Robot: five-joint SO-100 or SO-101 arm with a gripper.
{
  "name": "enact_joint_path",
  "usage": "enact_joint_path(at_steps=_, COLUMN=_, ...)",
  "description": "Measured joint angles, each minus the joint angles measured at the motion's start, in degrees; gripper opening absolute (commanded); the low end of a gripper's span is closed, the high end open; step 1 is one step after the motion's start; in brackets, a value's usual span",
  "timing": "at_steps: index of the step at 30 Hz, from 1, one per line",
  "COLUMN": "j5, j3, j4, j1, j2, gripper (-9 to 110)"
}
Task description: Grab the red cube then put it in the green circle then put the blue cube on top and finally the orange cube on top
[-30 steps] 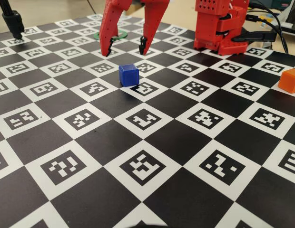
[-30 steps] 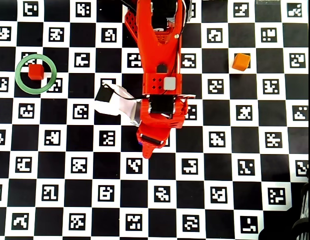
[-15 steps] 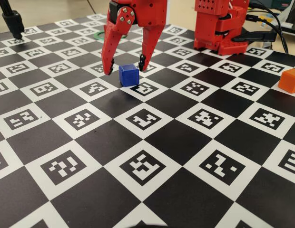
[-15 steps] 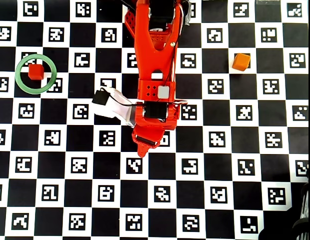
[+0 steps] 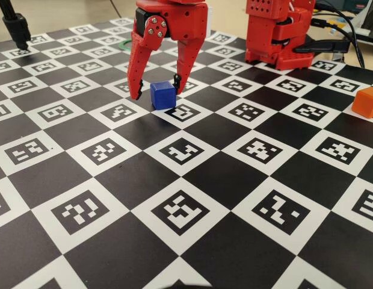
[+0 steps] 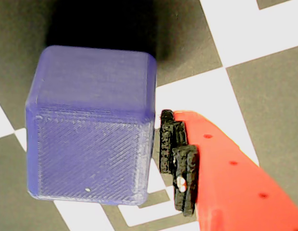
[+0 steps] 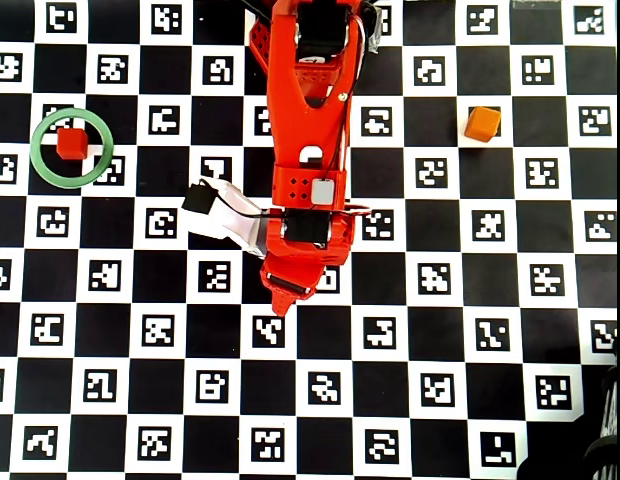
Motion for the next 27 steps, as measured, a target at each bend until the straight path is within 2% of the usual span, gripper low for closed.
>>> enact_joint_path(at_steps=13, j5=-0.26, j3=0.00, j4=-0.88, j1=0.00, j2=0.00, gripper=28)
enact_joint_path(at_steps=27, j5=-2.02, j3=0.26, j4=-1.85, j1=0.00, j2=0.09, gripper=14)
